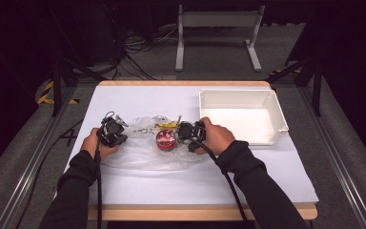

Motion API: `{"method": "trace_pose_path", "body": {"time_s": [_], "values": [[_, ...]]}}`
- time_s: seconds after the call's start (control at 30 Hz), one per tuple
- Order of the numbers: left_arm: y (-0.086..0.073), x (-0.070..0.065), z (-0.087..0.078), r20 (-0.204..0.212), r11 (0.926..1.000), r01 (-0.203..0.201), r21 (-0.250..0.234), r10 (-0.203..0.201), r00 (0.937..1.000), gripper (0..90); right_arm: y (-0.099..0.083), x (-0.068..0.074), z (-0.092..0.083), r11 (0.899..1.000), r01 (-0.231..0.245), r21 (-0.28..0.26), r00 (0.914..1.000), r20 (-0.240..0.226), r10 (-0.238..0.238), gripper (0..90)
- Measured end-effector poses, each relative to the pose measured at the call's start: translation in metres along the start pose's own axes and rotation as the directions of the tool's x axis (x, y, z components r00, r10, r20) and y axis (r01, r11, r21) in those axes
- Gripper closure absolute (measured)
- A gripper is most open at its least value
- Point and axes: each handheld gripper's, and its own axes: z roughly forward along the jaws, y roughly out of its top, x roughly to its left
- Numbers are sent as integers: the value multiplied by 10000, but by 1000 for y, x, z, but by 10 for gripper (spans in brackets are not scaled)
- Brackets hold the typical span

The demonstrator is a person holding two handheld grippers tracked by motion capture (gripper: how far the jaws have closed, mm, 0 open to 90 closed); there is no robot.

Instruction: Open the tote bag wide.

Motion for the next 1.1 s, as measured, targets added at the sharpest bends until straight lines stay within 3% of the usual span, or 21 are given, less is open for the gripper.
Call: {"method": "trace_pose_path", "body": {"time_s": [0.1,0.2,0.27,0.33,0.4,0.47,0.5,0.53,0.57,0.63,0.7,0.73,0.77,0.87,0.93,1.0,1.1], "values": [[-8,6,-2,29,9997,161,-166,-161,9999,900,-1,0,1,10000,52,-50,10000,-25,-52,478],[-5,1,-2,-307,9992,-370,-129,366,9989,900,-2,-2,0,9995,-83,-293,9999,-132,79,435],[-3,-3,-5,-121,9979,-438,-481,432,9990,863,-2,-3,-1,9975,-185,-684,9993,-344,162,407],[0,-7,-13,41,9928,-598,-1043,605,9982,768,-2,-3,-2,9956,-288,-894,9992,-288,263,395],[3,-12,-22,396,9822,-858,-1668,936,9948,719,-1,-5,-4,9918,-387,-1216,9987,-388,343,391],[6,-20,-29,587,9705,-1270,-2052,1417,9882,652,0,-5,-5,9876,-477,-1498,9983,-409,420,392],[6,-20,-29,587,9705,-1270,-2052,1417,9882,629,1,-6,-6,9860,-480,-1599,9984,-370,426,392],[9,-27,-32,885,9594,-1833,-2144,2060,9745,600,2,-6,-6,9833,-441,-1768,9986,-378,380,392],[9,-27,-32,885,9594,-1833,-2144,2060,9745,588,2,-6,-6,9833,-441,-1768,9986,-378,380,392],[15,-37,-29,1226,9544,-2213,-2006,2486,9608,571,3,-5,-8,9781,-460,-2028,9988,-268,414,425],[17,-40,-27,1267,9548,-2281,-1907,2543,9588,572,4,-5,-8,9764,-433,-2117,9989,-258,387,432],[21,-46,-25,1496,9504,-2499,-1853,2786,9487,572,5,-3,-9,9743,-273,-2238,9990,-407,186,486],[21,-46,-25,1496,9504,-2499,-1853,2786,9487,572,5,-3,-9,9743,-273,-2238,9990,-407,186,486],[26,-55,-27,1904,9391,-2708,-2116,3113,9310,581,8,1,-9,9771,78,-2124,9979,-614,-213,552],[29,-57,-24,1887,9370,-2917,-1924,3271,9260,581,9,3,-8,9789,355,-2014,9955,-785,-523,578],[30,-56,-18,1969,9426,-2912,-1632,3203,9266,589,11,5,-4,9801,715,-1852,9912,-965,-905,573],[31,-54,-7,1738,9549,-2807,-968,2939,9399,606,14,7,1,9845,759,-1578,9889,-1142,-946,505]]}}
